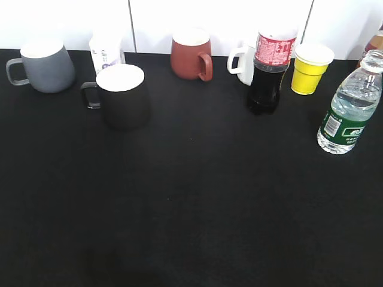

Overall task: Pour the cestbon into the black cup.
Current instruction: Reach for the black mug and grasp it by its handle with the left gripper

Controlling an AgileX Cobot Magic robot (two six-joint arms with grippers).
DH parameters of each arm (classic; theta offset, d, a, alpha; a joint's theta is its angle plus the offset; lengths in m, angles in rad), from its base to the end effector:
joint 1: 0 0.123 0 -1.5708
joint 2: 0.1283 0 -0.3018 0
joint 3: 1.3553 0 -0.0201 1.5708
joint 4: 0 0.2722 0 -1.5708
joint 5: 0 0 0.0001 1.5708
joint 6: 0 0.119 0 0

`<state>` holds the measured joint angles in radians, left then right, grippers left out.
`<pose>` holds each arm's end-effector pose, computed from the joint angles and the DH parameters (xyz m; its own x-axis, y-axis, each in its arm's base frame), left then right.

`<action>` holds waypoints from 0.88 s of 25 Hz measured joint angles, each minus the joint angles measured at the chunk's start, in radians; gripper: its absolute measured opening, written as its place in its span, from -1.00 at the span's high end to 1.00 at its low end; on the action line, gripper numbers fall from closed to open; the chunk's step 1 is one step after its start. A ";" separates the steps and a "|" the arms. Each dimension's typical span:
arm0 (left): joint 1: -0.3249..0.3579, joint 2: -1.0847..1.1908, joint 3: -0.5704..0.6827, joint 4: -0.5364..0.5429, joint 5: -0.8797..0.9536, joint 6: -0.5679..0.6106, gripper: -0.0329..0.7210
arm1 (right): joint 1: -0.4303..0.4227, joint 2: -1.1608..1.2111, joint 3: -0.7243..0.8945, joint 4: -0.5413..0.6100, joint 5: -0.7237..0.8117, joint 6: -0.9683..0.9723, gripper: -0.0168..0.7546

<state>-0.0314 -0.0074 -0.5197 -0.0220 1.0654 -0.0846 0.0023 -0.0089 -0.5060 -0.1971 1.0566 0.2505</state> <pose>0.0182 -0.0029 0.2808 -0.4383 -0.0814 -0.8951 0.0071 0.9956 -0.0940 0.0191 -0.0203 0.2790 -0.4034 0.1488 -0.9028 0.2154 0.9744 0.0644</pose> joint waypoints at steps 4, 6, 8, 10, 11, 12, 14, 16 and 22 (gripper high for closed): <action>0.000 0.000 0.000 0.000 0.000 0.000 -0.43 | 0.000 0.000 0.000 0.000 0.000 0.000 -0.58; 0.000 0.000 0.000 0.000 0.000 0.000 -0.39 | 0.000 0.000 0.000 0.000 0.000 0.000 -0.58; 0.000 0.000 0.000 0.000 0.000 0.000 -0.33 | 0.000 0.000 0.000 0.000 0.000 0.000 -0.58; 0.000 0.000 0.000 0.000 -0.002 0.000 -0.31 | 0.000 0.000 0.000 0.000 0.000 0.000 -0.58; 0.000 0.002 -0.009 0.000 -0.021 0.000 -0.31 | 0.000 0.000 0.000 0.000 0.000 0.000 -0.58; 0.000 0.027 -0.030 0.002 -0.082 0.000 -0.30 | 0.000 0.000 0.000 0.000 0.000 0.000 -0.58; 0.000 0.152 -0.063 0.003 -0.304 0.013 -0.31 | 0.000 0.000 0.000 0.000 0.000 0.000 -0.58; 0.000 0.345 -0.064 -0.008 -0.564 0.091 -0.31 | 0.000 0.000 0.000 0.000 0.000 0.000 -0.58; -0.027 0.917 -0.020 -0.073 -1.257 0.109 -0.31 | 0.000 0.000 0.000 0.000 0.000 0.000 -0.58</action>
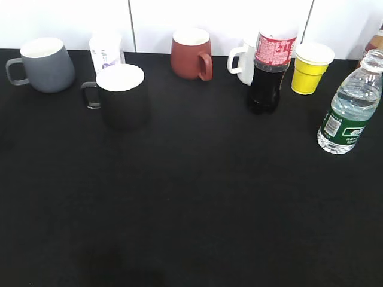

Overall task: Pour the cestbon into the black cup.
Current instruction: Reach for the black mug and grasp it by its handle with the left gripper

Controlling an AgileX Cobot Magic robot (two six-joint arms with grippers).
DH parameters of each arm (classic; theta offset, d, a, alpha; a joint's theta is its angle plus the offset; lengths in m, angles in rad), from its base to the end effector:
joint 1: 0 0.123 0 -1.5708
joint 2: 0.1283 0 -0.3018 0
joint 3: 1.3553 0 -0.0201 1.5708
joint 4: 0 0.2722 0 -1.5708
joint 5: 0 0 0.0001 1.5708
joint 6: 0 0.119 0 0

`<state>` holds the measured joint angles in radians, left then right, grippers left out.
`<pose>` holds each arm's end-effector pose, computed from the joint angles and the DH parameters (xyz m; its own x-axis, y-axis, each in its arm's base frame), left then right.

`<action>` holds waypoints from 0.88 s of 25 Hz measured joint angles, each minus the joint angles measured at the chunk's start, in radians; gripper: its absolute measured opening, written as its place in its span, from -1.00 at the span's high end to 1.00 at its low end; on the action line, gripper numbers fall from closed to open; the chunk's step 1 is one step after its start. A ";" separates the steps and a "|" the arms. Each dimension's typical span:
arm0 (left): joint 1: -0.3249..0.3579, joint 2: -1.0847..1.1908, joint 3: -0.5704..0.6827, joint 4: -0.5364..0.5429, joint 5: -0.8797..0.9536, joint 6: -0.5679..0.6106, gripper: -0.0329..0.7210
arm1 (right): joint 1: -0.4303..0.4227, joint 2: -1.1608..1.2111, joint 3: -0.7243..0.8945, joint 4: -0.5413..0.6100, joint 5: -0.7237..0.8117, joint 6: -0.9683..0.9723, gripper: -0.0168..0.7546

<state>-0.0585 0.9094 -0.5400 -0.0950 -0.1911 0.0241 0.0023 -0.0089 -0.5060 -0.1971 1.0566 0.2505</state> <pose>0.2319 -0.0114 0.3154 -0.0942 -0.0637 -0.9935 0.0341 0.9972 -0.0672 0.0191 -0.0203 0.2790 -0.4034 0.1488 -0.9028 0.2154 0.9744 0.0644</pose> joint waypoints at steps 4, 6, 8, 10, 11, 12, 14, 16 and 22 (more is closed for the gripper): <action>-0.186 0.266 0.214 -0.038 -0.464 -0.003 -0.31 | 0.000 0.000 0.000 0.000 0.000 0.000 -0.58; -0.242 0.455 0.229 -0.038 -0.619 -0.003 -0.31 | 0.000 0.000 0.000 0.000 0.000 0.000 -0.58; -0.257 0.644 0.229 -0.015 -0.808 -0.067 -0.31 | 0.000 0.000 0.000 0.000 0.000 0.000 -0.58; -0.259 0.787 0.212 0.002 -0.983 -0.109 -0.31 | 0.000 0.000 0.000 0.000 0.000 0.000 -0.58; -0.259 0.847 0.187 0.003 -1.003 -0.113 -0.31 | 0.000 0.000 0.000 0.000 0.000 0.000 -0.58; -0.259 0.887 0.161 0.005 -1.008 -0.116 -0.31 | 0.000 0.000 0.000 0.000 0.000 0.000 -0.58; -0.259 0.945 0.102 0.006 -1.015 -0.116 -0.31 | 0.000 0.000 0.000 0.000 0.000 0.000 -0.58; -0.259 1.003 0.052 0.014 -1.016 -0.116 -0.31 | 0.000 0.000 0.000 0.000 0.000 0.000 -0.58; -0.247 1.061 -0.021 0.049 -1.016 -0.117 -0.31 | 0.000 0.000 0.000 0.000 0.000 0.000 -0.58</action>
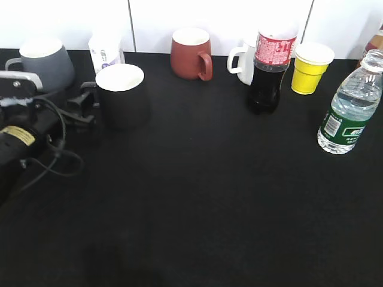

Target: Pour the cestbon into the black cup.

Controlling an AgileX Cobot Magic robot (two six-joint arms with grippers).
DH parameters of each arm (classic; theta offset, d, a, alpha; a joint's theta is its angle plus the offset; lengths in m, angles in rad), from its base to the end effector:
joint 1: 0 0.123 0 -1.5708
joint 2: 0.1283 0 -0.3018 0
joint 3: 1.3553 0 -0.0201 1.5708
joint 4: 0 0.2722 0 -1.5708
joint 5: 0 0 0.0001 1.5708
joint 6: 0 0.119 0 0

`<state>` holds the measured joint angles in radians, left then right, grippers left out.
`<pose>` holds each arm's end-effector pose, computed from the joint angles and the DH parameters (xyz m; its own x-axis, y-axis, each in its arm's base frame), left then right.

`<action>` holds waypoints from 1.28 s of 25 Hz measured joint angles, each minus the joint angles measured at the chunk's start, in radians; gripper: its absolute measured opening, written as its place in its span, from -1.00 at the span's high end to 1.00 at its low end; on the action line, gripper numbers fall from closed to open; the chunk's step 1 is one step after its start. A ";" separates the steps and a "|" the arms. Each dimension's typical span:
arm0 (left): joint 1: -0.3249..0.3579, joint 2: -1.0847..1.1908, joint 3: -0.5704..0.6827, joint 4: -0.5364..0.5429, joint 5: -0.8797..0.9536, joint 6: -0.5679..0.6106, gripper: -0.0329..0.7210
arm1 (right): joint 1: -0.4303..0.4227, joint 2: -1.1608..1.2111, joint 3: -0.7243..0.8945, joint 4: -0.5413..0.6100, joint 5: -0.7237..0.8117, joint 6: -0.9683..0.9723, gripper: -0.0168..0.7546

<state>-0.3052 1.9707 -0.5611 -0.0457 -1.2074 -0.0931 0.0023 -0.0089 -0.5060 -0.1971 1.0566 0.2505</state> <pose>0.3416 -0.1023 0.1110 -0.1375 -0.0710 -0.9880 0.2462 0.9637 -0.1035 0.0191 -0.0203 0.2790 -0.4034 0.1488 -0.9028 0.2154 0.9744 0.0644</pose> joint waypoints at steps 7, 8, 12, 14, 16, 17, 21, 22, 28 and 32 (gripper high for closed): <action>0.028 0.031 -0.030 0.061 -0.003 0.000 -0.31 | 0.000 0.000 0.000 0.000 0.000 0.000 -0.58; 0.031 0.041 -0.039 0.064 -0.003 0.000 -0.31 | 0.000 0.000 0.000 0.000 0.000 0.000 -0.58; 0.035 0.077 -0.097 0.086 0.006 0.000 -0.30 | 0.000 0.000 0.000 0.000 0.000 0.000 -0.58; 0.043 0.079 -0.146 0.099 0.075 0.000 -0.30 | 0.000 0.000 0.000 0.000 0.000 0.000 -0.58; 0.060 0.080 -0.200 0.150 0.151 0.000 -0.24 | 0.000 0.000 0.000 0.000 0.000 0.000 -0.58; 0.072 0.090 -0.238 0.189 0.184 0.000 -0.15 | 0.000 0.000 0.000 0.000 0.000 0.000 -0.58; 0.088 0.146 -0.354 0.345 0.205 -0.013 0.81 | 0.000 0.000 0.000 0.000 0.000 0.000 -0.58; 0.088 0.147 -0.355 0.366 0.199 -0.013 0.82 | 0.000 0.000 0.000 0.000 0.000 0.000 -0.58; 0.088 0.102 -0.231 0.382 0.088 -0.056 0.83 | 0.000 0.000 0.000 0.000 0.000 0.000 -0.58; 0.081 -0.075 -0.114 0.456 0.062 -0.146 0.83 | 0.000 0.000 0.000 0.000 0.000 0.000 -0.58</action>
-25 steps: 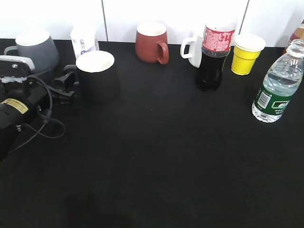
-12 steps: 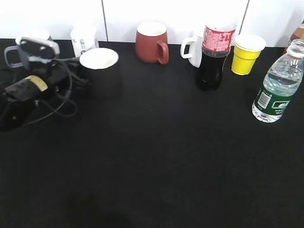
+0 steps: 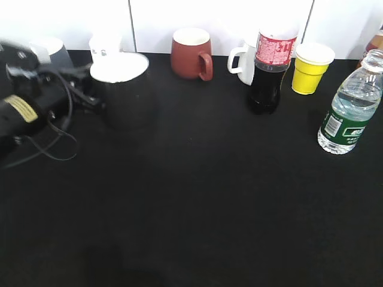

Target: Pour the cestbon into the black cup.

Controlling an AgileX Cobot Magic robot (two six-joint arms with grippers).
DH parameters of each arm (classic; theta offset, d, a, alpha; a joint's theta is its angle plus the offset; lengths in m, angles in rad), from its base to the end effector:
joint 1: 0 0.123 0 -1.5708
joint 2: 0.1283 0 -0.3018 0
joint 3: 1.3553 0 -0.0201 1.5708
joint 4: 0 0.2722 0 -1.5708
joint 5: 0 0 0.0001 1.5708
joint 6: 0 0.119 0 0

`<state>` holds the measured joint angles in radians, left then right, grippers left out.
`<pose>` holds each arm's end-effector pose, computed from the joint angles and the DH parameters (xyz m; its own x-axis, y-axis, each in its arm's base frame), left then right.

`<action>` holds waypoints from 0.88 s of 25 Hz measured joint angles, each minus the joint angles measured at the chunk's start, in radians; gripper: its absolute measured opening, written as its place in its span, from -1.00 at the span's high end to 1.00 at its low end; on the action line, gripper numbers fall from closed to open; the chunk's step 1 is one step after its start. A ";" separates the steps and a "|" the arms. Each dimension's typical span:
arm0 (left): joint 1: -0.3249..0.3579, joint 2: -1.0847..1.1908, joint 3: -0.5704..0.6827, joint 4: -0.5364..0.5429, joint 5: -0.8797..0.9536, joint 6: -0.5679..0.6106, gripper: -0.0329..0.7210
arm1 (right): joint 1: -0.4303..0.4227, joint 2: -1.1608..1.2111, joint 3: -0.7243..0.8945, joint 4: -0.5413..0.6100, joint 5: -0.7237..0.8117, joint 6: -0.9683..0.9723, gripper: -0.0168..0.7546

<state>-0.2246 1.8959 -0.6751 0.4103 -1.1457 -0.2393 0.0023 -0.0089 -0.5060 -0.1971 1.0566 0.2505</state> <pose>0.3574 -0.1260 0.1538 -0.0555 -0.0463 -0.9974 0.5593 0.8260 -0.0695 0.0191 -0.0203 0.2790 -0.4034 0.1488 -0.9028 0.2154 0.9744 0.0644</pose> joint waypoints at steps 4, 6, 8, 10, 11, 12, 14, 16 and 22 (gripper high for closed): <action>-0.086 -0.127 0.020 0.062 -0.013 -0.006 0.83 | 0.000 0.000 0.000 0.000 0.000 0.000 -0.58; -0.121 -0.150 0.021 0.067 -0.017 -0.006 0.83 | 0.000 0.000 0.000 0.000 0.000 0.000 -0.58; -0.133 -0.150 0.021 0.069 -0.017 -0.006 0.83 | 0.000 0.001 -0.004 0.000 -0.018 0.000 -0.58; -0.133 -0.150 0.021 0.068 -0.016 -0.007 0.83 | 0.000 0.078 -0.021 0.000 -0.272 -0.003 -0.58; -0.133 -0.150 0.021 0.068 -0.016 -0.008 0.83 | 0.000 0.161 -0.022 0.000 -0.421 -0.003 -0.58; -0.133 -0.150 0.021 0.067 -0.016 -0.008 0.83 | 0.000 0.256 -0.022 0.001 -0.540 -0.007 -0.58; -0.133 -0.150 0.021 0.067 -0.016 -0.008 0.83 | 0.000 0.443 0.026 0.041 -0.770 -0.093 -0.58; -0.133 -0.150 0.021 0.066 -0.016 -0.009 0.83 | 0.000 0.575 0.156 0.070 -1.030 -0.131 -0.58; -0.133 -0.150 0.021 0.054 -0.016 -0.010 0.83 | 0.001 1.110 0.327 -0.003 -1.560 -0.079 -0.58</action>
<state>-0.3571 1.7462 -0.6543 0.4644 -1.1617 -0.2493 0.0033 1.1015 -0.1791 -0.1997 -0.5038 0.1711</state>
